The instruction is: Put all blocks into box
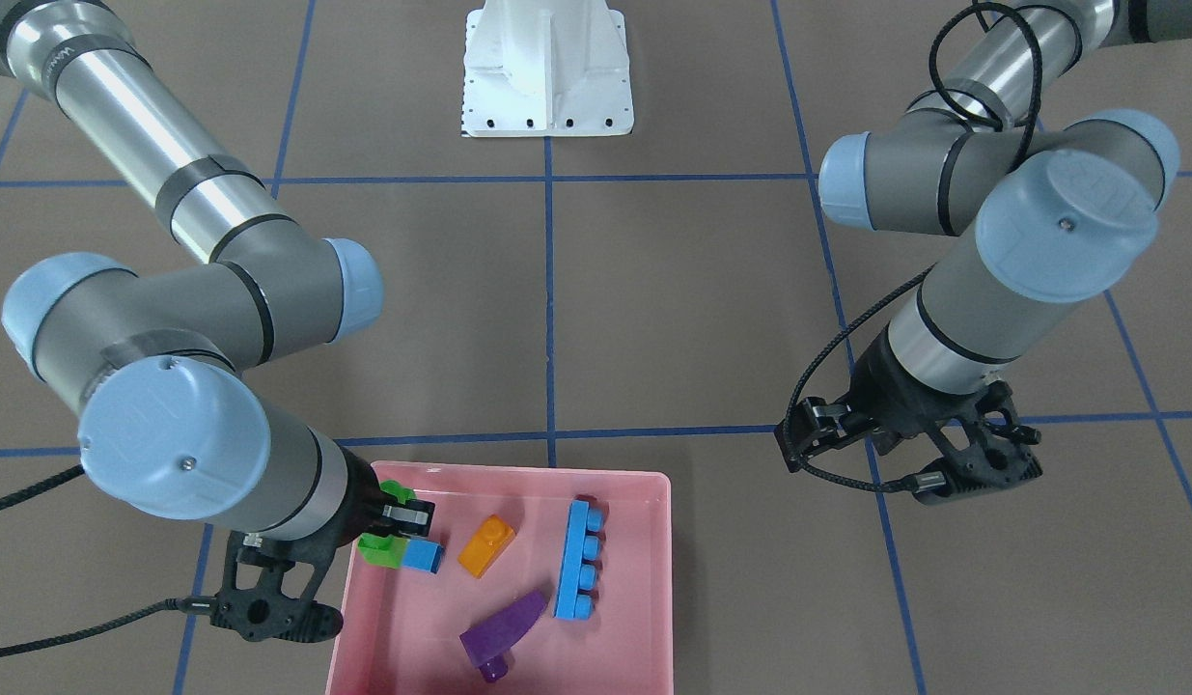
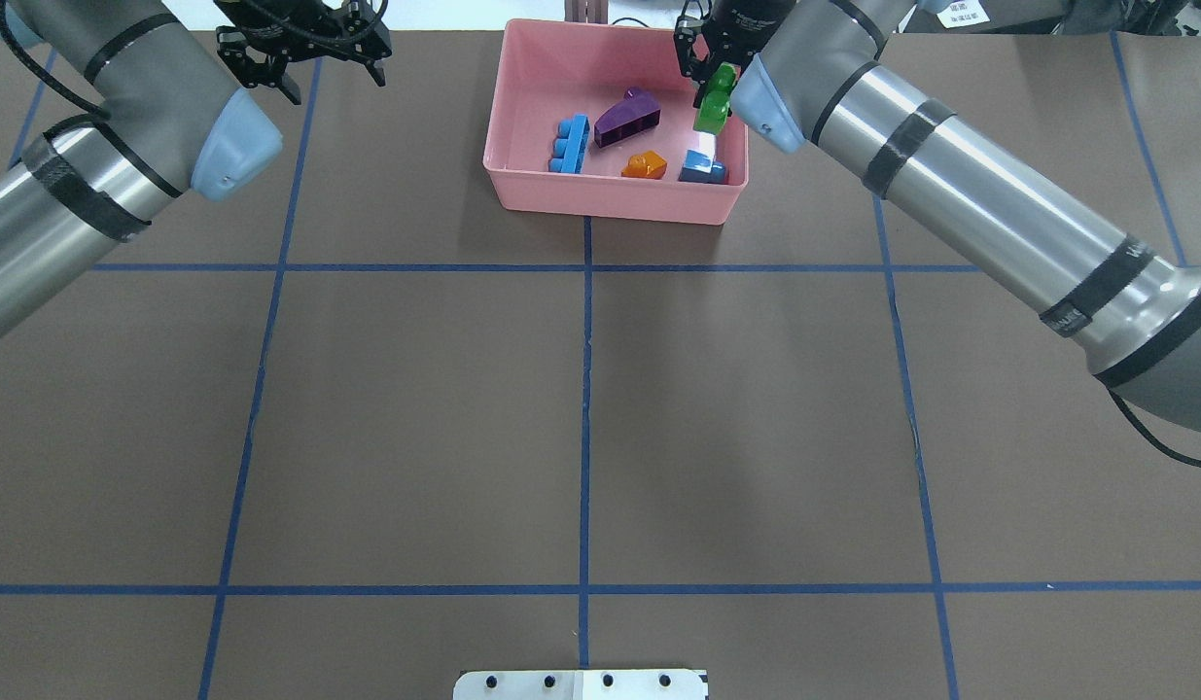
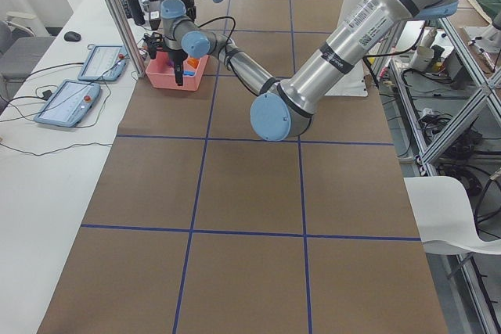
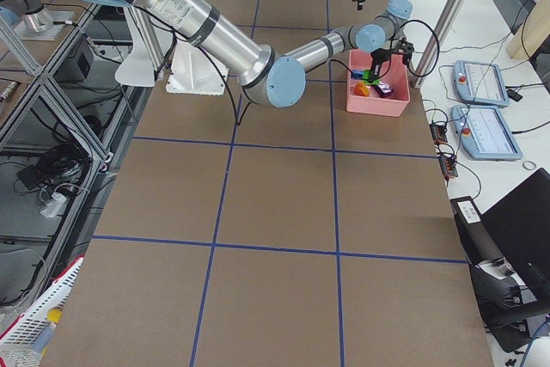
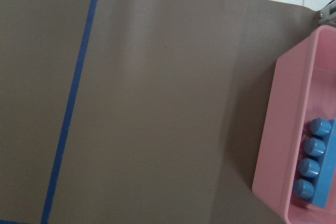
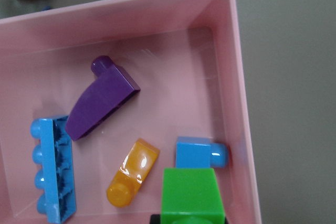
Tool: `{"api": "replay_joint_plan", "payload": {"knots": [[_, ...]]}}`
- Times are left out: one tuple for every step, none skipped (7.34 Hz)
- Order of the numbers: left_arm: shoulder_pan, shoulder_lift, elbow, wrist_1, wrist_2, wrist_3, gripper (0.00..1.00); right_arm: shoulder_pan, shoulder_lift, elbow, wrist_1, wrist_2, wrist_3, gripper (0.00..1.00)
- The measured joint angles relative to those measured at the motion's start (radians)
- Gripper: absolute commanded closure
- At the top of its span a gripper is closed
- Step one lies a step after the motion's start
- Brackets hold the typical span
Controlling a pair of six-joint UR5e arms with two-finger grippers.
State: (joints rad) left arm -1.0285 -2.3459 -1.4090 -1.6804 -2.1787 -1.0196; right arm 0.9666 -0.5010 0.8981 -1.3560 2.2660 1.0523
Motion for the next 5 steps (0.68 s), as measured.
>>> {"api": "replay_joint_plan", "payload": {"knots": [[0.0,0.035,-0.028,-0.001,0.0,0.009,0.0,-0.017,0.033,-0.069,0.055,-0.032,0.014,0.0],[0.001,0.097,-0.082,-0.002,0.001,0.045,0.0,-0.033,0.046,-0.094,0.078,-0.062,0.022,0.0],[-0.002,0.155,-0.13,-0.001,0.001,0.102,0.0,-0.032,0.048,-0.079,0.082,-0.068,0.026,0.0],[-0.011,0.19,-0.156,0.001,0.001,0.146,0.0,-0.003,0.029,-0.011,0.05,-0.032,0.024,0.0],[-0.025,0.215,-0.17,0.001,0.001,0.19,0.0,0.053,-0.043,0.125,-0.02,0.031,0.016,0.0]]}}
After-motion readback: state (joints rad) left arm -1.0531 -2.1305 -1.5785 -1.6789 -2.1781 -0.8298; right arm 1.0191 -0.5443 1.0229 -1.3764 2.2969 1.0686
